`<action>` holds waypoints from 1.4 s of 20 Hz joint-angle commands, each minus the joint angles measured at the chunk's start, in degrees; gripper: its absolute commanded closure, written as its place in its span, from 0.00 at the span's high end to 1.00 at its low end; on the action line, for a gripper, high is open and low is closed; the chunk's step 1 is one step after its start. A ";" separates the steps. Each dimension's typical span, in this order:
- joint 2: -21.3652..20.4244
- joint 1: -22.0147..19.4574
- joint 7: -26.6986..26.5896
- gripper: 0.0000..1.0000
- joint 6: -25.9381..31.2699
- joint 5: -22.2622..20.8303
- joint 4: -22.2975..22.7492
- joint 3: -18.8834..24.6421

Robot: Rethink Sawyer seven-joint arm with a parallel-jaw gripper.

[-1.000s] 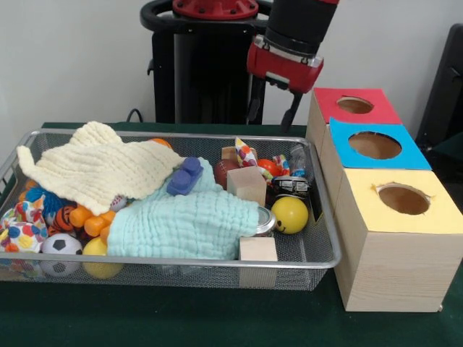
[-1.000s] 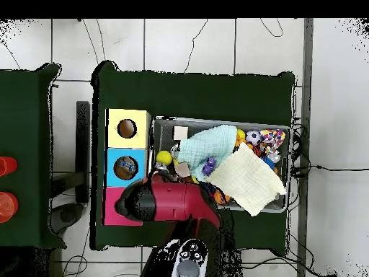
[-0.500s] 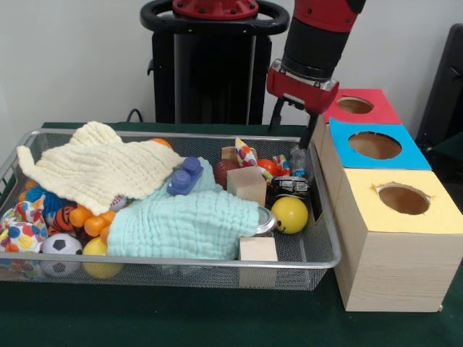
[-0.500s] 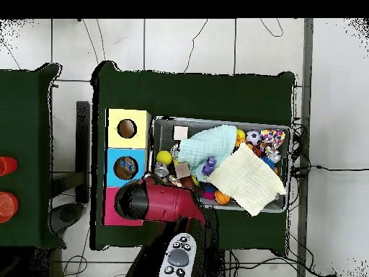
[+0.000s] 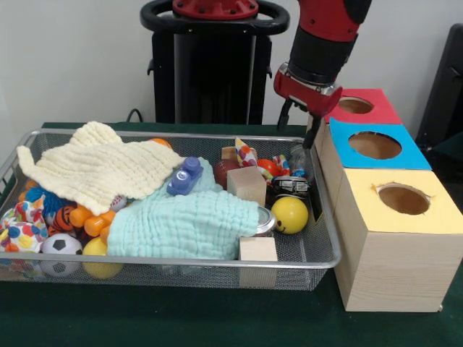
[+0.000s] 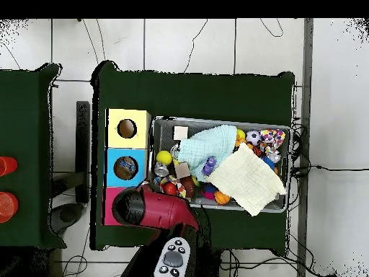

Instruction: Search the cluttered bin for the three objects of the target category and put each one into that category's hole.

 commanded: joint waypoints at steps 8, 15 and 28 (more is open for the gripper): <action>4.57 -3.23 10.33 1.00 -7.94 1.96 1.62 2.94; 5.93 -3.90 10.35 1.00 -10.74 2.22 1.43 4.71; 6.19 -1.08 12.89 1.00 -10.62 5.38 2.18 7.82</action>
